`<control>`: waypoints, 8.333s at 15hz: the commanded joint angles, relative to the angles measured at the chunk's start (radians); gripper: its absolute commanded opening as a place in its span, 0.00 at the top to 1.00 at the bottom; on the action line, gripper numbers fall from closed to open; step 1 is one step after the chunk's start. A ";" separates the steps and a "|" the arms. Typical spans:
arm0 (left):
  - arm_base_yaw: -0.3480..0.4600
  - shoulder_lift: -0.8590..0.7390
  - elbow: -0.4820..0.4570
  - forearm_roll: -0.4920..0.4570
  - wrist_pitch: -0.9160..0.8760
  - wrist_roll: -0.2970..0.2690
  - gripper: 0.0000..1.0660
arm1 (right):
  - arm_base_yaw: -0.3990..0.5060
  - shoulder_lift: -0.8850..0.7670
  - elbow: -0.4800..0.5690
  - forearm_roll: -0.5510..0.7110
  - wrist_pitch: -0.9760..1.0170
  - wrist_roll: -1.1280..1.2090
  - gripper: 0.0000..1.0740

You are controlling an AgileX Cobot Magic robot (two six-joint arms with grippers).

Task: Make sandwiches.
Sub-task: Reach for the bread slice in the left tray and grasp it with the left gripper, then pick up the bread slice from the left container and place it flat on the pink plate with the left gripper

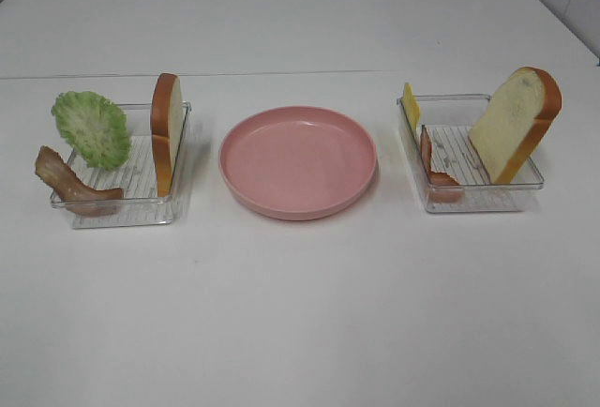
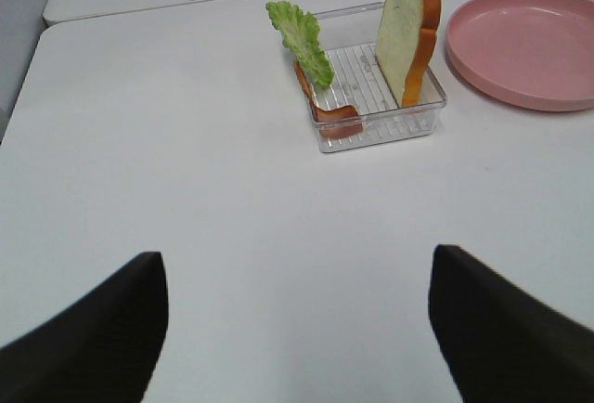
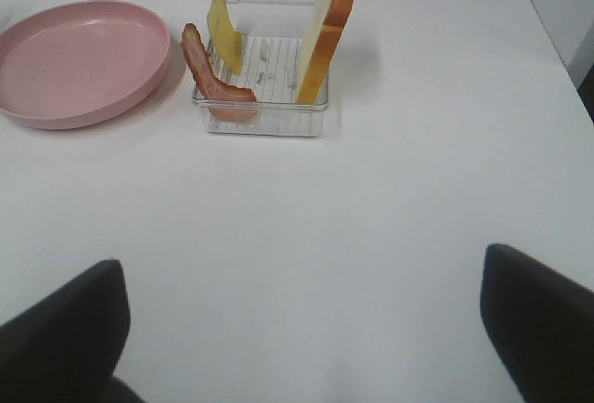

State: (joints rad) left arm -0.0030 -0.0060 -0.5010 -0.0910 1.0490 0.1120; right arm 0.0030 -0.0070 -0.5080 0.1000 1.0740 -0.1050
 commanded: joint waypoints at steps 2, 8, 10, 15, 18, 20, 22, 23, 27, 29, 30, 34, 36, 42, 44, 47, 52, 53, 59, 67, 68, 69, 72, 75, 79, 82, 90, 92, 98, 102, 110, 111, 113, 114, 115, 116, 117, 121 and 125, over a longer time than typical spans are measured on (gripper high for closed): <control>0.004 -0.018 0.001 -0.007 -0.008 -0.004 0.30 | -0.004 -0.011 0.002 -0.002 -0.011 -0.007 0.10; 0.004 -0.018 0.001 -0.007 -0.008 -0.004 0.30 | -0.004 -0.011 0.002 -0.002 -0.011 -0.007 0.10; 0.004 -0.018 0.001 -0.007 -0.008 -0.004 0.30 | -0.004 -0.011 0.002 -0.002 -0.011 -0.007 0.10; 0.004 -0.018 0.001 -0.007 -0.008 -0.004 0.30 | -0.004 -0.011 0.002 -0.002 -0.011 -0.007 0.10; 0.004 -0.018 0.001 -0.007 -0.008 -0.004 0.30 | -0.004 -0.011 0.002 -0.002 -0.011 -0.007 0.10; 0.004 -0.018 0.001 -0.007 -0.008 -0.004 0.30 | -0.004 -0.011 0.002 -0.002 -0.011 -0.007 0.10; 0.004 -0.018 0.001 -0.007 -0.008 -0.004 0.30 | -0.004 -0.011 0.002 -0.002 -0.011 -0.007 0.10; 0.004 -0.018 0.001 -0.007 -0.008 -0.004 0.30 | -0.004 -0.011 0.002 -0.002 -0.011 -0.007 0.10; 0.004 -0.018 -0.006 -0.007 -0.015 -0.004 0.30 | -0.004 -0.011 0.002 -0.002 -0.011 -0.007 0.10; 0.004 0.007 -0.049 -0.008 -0.103 -0.004 0.30 | -0.004 -0.011 0.002 -0.002 -0.011 -0.007 0.10; 0.004 0.041 -0.073 -0.016 -0.160 -0.010 0.30 | -0.004 -0.011 0.002 -0.002 -0.011 -0.007 0.10; 0.004 0.360 -0.202 -0.037 -0.302 -0.012 0.30 | -0.004 -0.011 0.002 -0.002 -0.011 -0.007 0.10; 0.004 0.505 -0.271 -0.060 -0.302 -0.012 0.30 | -0.004 -0.011 0.002 -0.002 -0.011 -0.007 0.10; 0.003 1.106 -0.634 -0.195 -0.188 -0.011 0.30 | -0.004 -0.011 0.002 -0.002 -0.011 -0.007 0.10; 0.002 1.271 -0.750 -0.245 -0.127 -0.011 0.30 | -0.004 -0.011 0.002 -0.002 -0.011 -0.007 0.10; -0.042 1.541 -0.978 -0.269 0.028 -0.012 0.30 | -0.004 -0.011 0.002 -0.002 -0.011 -0.007 0.10; -0.169 1.785 -1.201 -0.178 0.053 -0.124 0.30 | -0.004 -0.011 0.002 -0.002 -0.011 -0.007 0.10; -0.200 1.834 -1.246 -0.126 0.068 -0.183 0.30 | -0.004 -0.011 0.002 -0.002 -0.011 -0.007 0.10; -0.336 2.110 -1.446 0.043 0.136 -0.382 0.31 | -0.004 -0.011 0.002 -0.002 -0.011 -0.007 0.10; -0.342 2.254 -1.466 0.091 0.072 -0.408 0.38 | -0.004 -0.011 0.002 -0.002 -0.011 -0.007 0.10; -0.342 2.254 -1.466 0.091 0.057 -0.408 0.43 | -0.004 -0.011 0.002 -0.002 -0.011 -0.007 0.10; -0.342 2.254 -1.466 0.091 0.054 -0.408 0.48 | -0.004 -0.011 0.002 -0.002 -0.011 -0.007 0.10; -0.342 2.255 -1.466 0.091 0.053 -0.408 0.82 | -0.004 -0.011 0.002 -0.002 -0.011 -0.007 0.10; -0.342 2.254 -1.466 0.091 0.056 -0.408 1.00 | -0.004 -0.011 0.002 -0.002 -0.011 -0.007 0.10; -0.342 2.180 -1.466 0.041 0.091 -0.408 1.00 | -0.004 -0.011 0.002 -0.002 -0.011 -0.007 0.10; -0.342 2.071 -1.466 0.022 0.119 -0.400 1.00 | -0.004 -0.011 0.002 -0.002 -0.011 -0.007 0.10; -0.275 2.087 -1.464 -0.498 -0.047 -0.094 1.00 | -0.004 -0.011 0.002 -0.002 -0.011 -0.007 0.10; -0.275 2.189 -1.464 -0.709 -0.077 0.062 1.00 | -0.004 -0.011 0.002 -0.002 -0.011 -0.007 0.10; -0.275 2.380 -1.464 -0.967 -0.078 0.229 1.00 | -0.004 -0.011 0.002 -0.002 -0.011 -0.007 0.10; -0.277 2.446 -1.464 -0.980 -0.105 0.226 1.00 | -0.004 -0.011 0.002 -0.002 -0.011 -0.007 0.10; -0.280 2.462 -1.464 -0.966 -0.094 0.225 0.50 | -0.004 -0.011 0.002 -0.002 -0.011 -0.007 0.10; -0.280 2.462 -1.464 -0.966 -0.094 0.225 0.50 | -0.004 -0.011 0.002 -0.002 -0.011 -0.007 0.10; -0.280 2.458 -1.464 -0.962 -0.094 0.228 0.38 | -0.004 -0.011 0.002 -0.002 -0.011 -0.007 0.10; -0.280 2.452 -1.464 -0.951 -0.096 0.228 0.38 | -0.004 -0.011 0.002 -0.002 -0.011 -0.007 0.10; -0.284 2.444 -1.464 -0.935 -0.103 0.228 0.38 | -0.004 -0.011 0.002 -0.002 -0.011 -0.007 0.10; -0.292 2.433 -1.464 -0.911 -0.108 0.228 0.38 | -0.004 -0.011 0.002 -0.002 -0.011 -0.007 0.10; -0.300 2.422 -1.464 -0.855 -0.126 0.225 0.38 | -0.004 -0.011 0.002 -0.002 -0.011 -0.007 0.10; -0.375 2.363 -1.464 -0.571 -0.208 0.135 0.37 | -0.004 -0.011 0.002 -0.002 -0.011 -0.007 0.10; -0.442 2.333 -1.477 -0.250 -0.205 -0.112 0.37 | -0.004 -0.011 0.002 -0.002 -0.011 -0.007 0.10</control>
State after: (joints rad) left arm -0.4390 2.3460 -1.9710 -0.3640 0.8400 0.0260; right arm 0.0030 -0.0070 -0.5080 0.1000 1.0740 -0.1050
